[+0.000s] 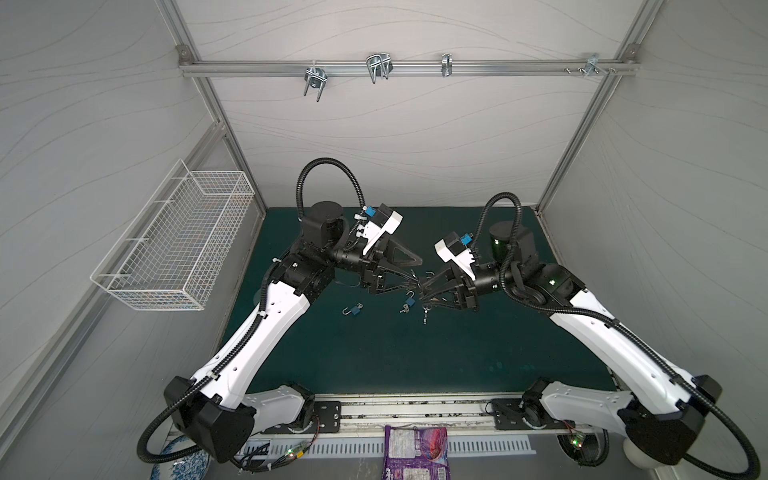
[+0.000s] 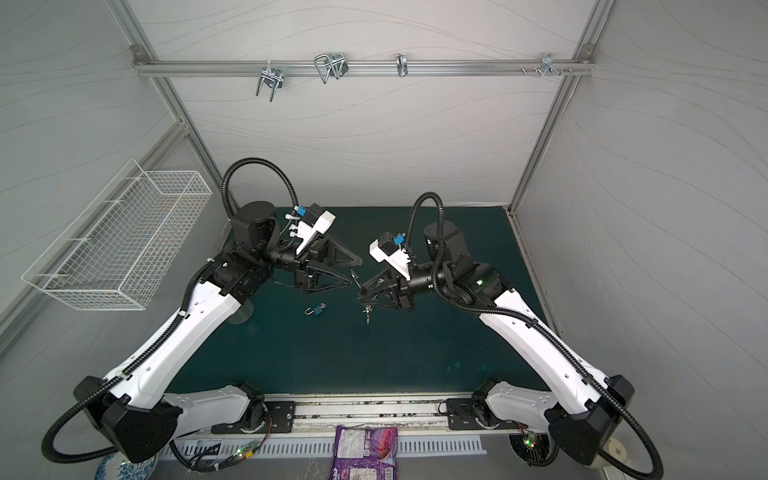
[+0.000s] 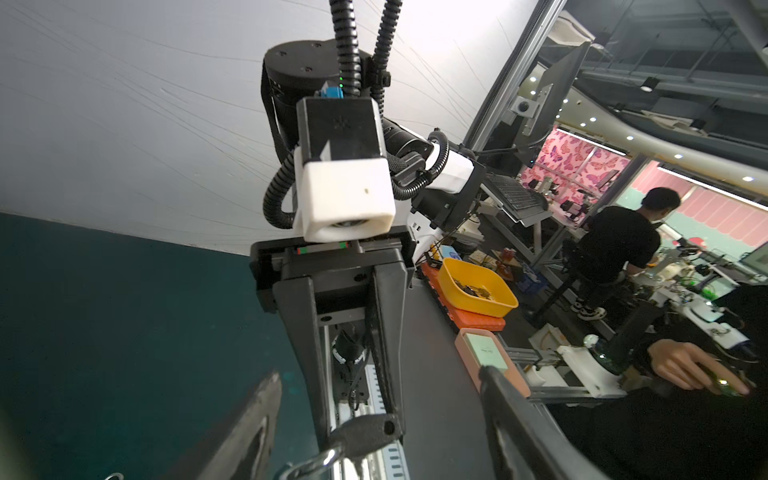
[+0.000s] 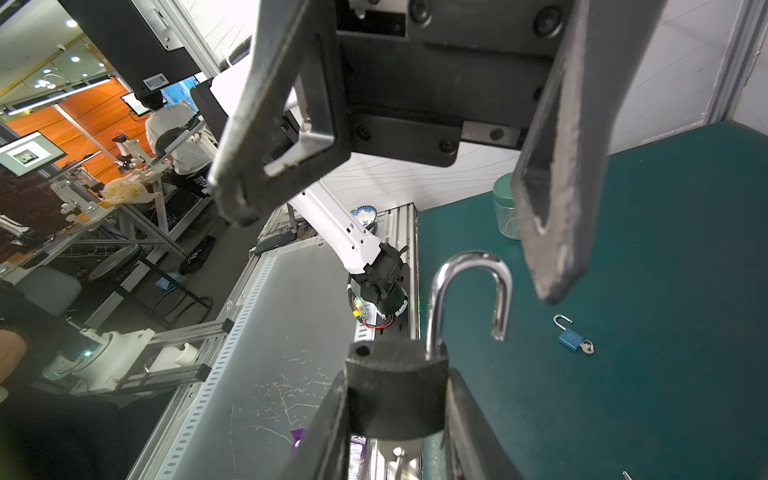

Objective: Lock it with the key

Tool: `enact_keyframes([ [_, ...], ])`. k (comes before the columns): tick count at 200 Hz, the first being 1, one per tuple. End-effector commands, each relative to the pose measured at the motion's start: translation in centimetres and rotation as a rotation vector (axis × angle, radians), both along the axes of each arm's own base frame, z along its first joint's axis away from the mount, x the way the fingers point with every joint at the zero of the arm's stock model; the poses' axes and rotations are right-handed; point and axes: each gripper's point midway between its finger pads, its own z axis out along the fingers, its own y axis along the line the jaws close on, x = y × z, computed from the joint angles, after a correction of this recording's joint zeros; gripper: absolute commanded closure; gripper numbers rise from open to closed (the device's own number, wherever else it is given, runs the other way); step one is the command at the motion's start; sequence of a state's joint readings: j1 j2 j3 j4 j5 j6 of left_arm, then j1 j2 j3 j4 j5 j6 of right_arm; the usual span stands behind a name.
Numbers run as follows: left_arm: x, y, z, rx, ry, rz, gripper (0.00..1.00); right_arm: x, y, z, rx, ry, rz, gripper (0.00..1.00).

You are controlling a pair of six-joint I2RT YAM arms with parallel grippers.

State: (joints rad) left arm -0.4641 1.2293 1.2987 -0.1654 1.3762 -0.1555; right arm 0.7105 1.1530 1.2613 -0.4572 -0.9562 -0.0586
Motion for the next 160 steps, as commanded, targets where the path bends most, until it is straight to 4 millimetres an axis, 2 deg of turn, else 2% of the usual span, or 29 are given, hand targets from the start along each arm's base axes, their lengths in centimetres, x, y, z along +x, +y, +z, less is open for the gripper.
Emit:
enact_keyframes([
  [1,-1.7,0.4,1.9,-0.047,-0.075,-0.087,0.31,-0.4,-0.5,1.6,0.038,-0.023,0.022,1.00],
  [78,-0.8,0.0,1.3,-0.029,-0.067,-0.044,0.60,-0.4,-1.6,1.9,0.042,-0.023,-0.009,1.00],
  [160,0.7,-0.2,-0.2,0.053,-0.069,0.055,0.67,-0.1,-2.1,2.1,0.028,-0.058,-0.054,1.00],
])
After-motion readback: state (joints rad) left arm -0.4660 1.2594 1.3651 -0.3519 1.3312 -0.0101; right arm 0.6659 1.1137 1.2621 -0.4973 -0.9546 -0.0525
